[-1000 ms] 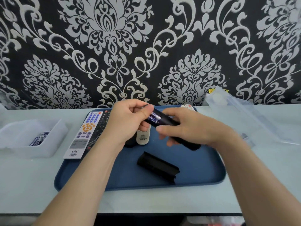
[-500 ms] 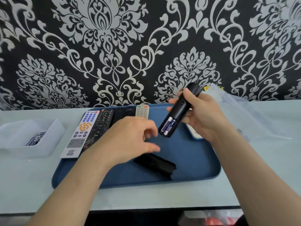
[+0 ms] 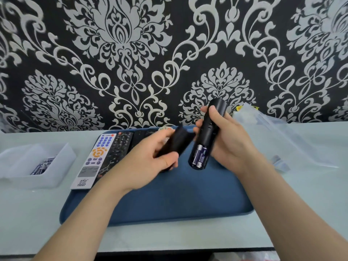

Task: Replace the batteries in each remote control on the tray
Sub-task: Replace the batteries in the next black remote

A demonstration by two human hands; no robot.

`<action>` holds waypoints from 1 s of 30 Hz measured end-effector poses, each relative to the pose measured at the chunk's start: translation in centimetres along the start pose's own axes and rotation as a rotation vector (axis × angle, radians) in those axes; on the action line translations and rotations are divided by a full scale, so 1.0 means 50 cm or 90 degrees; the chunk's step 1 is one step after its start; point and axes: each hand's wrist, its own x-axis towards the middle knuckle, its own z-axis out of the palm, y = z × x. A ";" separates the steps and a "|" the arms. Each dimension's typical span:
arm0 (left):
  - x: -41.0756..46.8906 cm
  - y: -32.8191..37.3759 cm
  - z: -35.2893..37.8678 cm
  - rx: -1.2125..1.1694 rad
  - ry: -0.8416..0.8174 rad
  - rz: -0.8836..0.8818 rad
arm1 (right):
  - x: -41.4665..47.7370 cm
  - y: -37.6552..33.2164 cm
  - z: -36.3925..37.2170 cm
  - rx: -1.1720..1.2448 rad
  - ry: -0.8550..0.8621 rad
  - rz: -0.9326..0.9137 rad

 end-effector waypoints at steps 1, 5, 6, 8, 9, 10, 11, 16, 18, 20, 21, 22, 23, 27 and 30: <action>0.003 0.001 0.003 -0.068 0.019 -0.015 | 0.000 0.003 0.004 0.030 -0.010 0.013; 0.009 0.000 0.024 -0.008 0.041 -0.010 | -0.002 0.013 0.021 0.104 -0.047 0.026; 0.009 0.002 0.029 0.031 0.039 -0.006 | -0.003 0.015 0.025 0.116 -0.055 0.032; 0.011 0.001 0.037 0.187 0.055 0.021 | -0.004 0.021 0.028 0.138 -0.063 0.047; 0.011 0.000 0.039 0.283 0.073 0.039 | -0.004 0.024 0.029 0.144 -0.061 0.053; 0.011 -0.001 0.039 0.353 0.099 0.059 | -0.003 0.025 0.028 0.144 -0.056 0.056; 0.010 -0.002 0.039 0.389 0.129 0.082 | -0.003 0.026 0.027 0.142 -0.050 0.057; 0.001 0.005 0.051 0.420 0.219 0.150 | -0.005 0.032 0.035 0.164 -0.053 0.063; 0.000 0.003 0.055 0.480 0.236 0.170 | -0.007 0.036 0.039 0.170 -0.045 0.070; 0.002 0.001 0.051 0.522 0.253 0.181 | -0.009 0.040 0.040 0.177 -0.035 0.075; 0.003 0.002 0.049 0.534 0.250 0.185 | -0.008 0.040 0.039 0.178 -0.031 0.074; 0.002 0.005 0.048 0.544 0.239 0.186 | -0.007 0.040 0.038 0.175 -0.027 0.072; 0.000 0.007 0.048 0.553 0.220 0.186 | -0.005 0.038 0.036 0.170 -0.023 0.068; -0.008 0.013 0.052 0.571 0.154 0.193 | 0.000 0.030 0.029 0.150 -0.005 0.054; -0.010 0.011 0.044 0.617 0.082 0.157 | 0.001 0.031 0.023 0.138 0.003 0.063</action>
